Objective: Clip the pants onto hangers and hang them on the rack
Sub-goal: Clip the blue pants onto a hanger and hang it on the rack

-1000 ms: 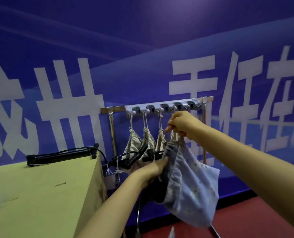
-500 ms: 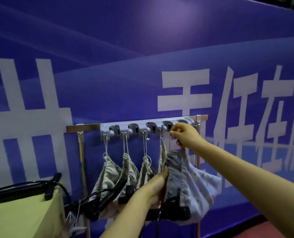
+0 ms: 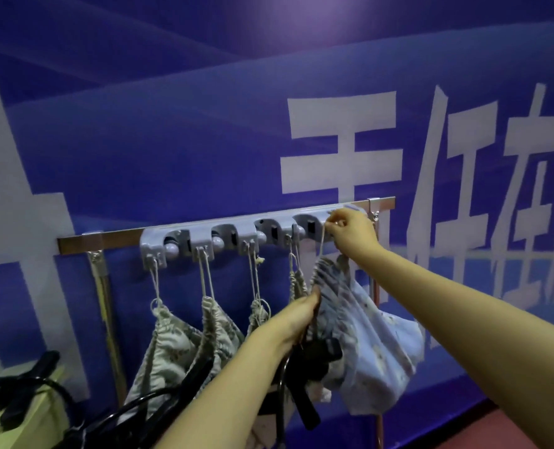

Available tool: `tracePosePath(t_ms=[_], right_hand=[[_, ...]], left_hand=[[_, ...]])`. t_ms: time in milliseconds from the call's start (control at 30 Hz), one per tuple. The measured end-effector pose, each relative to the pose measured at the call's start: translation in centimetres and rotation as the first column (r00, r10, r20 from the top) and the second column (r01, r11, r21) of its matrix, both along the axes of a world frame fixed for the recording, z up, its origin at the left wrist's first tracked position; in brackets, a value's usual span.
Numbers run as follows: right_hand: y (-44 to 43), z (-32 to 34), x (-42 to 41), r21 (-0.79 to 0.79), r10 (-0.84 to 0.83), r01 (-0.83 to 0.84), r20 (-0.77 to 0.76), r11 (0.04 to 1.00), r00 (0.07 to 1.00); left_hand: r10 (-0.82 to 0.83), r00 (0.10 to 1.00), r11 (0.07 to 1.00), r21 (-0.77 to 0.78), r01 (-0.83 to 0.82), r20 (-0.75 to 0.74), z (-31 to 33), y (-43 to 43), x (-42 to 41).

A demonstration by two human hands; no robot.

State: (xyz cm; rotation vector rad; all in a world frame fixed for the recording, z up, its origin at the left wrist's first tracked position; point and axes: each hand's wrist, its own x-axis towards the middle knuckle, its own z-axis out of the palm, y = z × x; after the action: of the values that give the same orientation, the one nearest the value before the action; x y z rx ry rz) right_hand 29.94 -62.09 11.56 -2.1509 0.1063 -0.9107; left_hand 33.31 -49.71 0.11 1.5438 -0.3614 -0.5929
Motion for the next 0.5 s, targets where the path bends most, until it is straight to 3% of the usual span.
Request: tracePosePath(t_ms=[233,400,500], right_hand=[[-1.4,-1.3,1.1,0.210,-0.048,0.028,0.092,0.977,0.995],[-2.1,-0.7,2.0,0.296,-0.001,-0.007,0.027,0.955,1.000],[-2.7,-1.2,2.6,0.479,0.084,-0.065,-0.018,0.875,0.996]], left_hand=[[0.040,0.999,0.998,0.042,-0.041,0.014,0.9,-0.9,0.5],[0.060,0.998,0.998,0.021,-0.059,-0.022,1.3,-2.1,1.0],[0.073,0.995,0.997,0.014,-0.072,-0.063,1.0,-2.3,1.2]])
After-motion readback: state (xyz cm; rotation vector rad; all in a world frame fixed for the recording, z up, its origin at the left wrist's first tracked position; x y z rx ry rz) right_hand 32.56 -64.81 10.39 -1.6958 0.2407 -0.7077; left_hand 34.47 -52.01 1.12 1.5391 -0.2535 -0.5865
